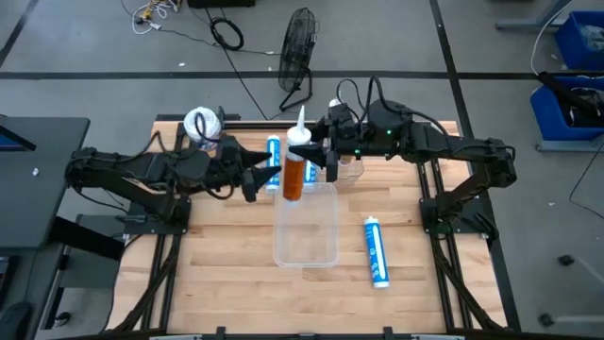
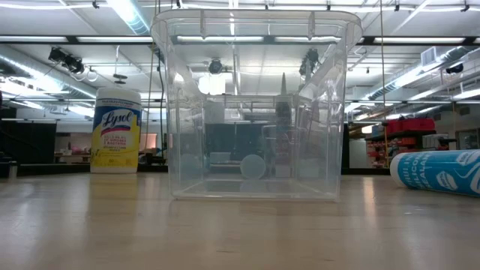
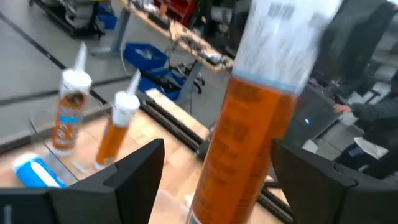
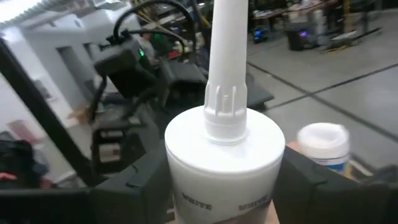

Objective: Sort silicone sealant tubes
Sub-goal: Put the orange sealant into the top transparent bin

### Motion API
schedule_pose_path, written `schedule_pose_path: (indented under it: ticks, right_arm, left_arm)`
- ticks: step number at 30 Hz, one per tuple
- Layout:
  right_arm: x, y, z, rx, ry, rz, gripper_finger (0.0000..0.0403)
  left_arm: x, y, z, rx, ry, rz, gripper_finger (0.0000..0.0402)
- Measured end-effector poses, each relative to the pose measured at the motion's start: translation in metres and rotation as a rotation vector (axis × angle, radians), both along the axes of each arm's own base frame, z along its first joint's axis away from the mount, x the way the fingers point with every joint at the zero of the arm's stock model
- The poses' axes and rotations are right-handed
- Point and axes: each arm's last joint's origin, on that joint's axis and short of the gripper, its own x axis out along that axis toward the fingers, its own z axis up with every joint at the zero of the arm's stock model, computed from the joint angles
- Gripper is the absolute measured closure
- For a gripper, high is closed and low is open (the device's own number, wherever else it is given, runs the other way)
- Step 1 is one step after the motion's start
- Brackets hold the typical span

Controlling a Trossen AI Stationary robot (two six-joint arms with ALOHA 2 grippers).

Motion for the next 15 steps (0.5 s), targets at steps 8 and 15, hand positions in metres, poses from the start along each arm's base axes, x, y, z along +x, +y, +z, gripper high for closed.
schedule_pose_path:
  ticks: [8, 15]
  right_arm:
    - [-0.017, -0.005, 0.005, -0.123, 0.08, -0.181, 0.0194]
    - [-0.039, -0.01, 0.009, -0.218, 0.173, -0.388, 0.0194]
  left_arm:
    - [-0.031, 0.009, 0.014, 0.047, -0.019, 0.015, 0.0101]
    - [-0.045, 0.017, 0.015, 0.053, 0.007, 0.057, 0.0101]
